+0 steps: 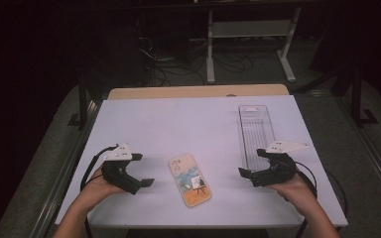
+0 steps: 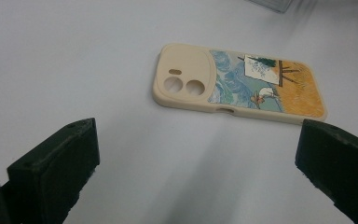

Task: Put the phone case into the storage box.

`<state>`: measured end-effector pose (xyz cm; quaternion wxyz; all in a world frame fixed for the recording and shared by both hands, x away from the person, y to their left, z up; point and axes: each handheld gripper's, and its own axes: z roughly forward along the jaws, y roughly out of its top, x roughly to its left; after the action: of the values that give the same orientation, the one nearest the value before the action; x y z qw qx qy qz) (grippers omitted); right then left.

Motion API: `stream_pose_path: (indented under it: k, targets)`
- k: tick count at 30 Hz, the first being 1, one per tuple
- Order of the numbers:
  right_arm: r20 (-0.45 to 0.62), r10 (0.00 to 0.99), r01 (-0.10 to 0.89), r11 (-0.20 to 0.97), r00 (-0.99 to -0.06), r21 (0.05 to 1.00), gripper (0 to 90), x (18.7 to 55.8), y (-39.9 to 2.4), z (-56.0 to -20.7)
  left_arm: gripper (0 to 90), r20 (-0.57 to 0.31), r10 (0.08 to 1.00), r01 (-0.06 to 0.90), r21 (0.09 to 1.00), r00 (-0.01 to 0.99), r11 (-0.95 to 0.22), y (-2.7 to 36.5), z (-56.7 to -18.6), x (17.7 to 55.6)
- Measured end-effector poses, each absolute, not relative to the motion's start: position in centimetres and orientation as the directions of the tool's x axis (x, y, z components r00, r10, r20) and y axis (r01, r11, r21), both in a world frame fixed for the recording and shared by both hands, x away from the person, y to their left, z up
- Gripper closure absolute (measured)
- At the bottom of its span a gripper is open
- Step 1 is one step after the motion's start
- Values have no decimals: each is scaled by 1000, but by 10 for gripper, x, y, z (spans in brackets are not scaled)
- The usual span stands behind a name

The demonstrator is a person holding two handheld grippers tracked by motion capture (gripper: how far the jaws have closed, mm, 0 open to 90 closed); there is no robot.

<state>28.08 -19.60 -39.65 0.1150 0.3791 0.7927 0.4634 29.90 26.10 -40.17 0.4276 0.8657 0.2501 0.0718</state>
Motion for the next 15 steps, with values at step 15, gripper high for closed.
stream_pose_path:
  k: [15]
  targets:
    - [172,702,491,281,-691,825,32,283,-199,-397,0,-100,482,367,784,870,-500,252,-400,305]
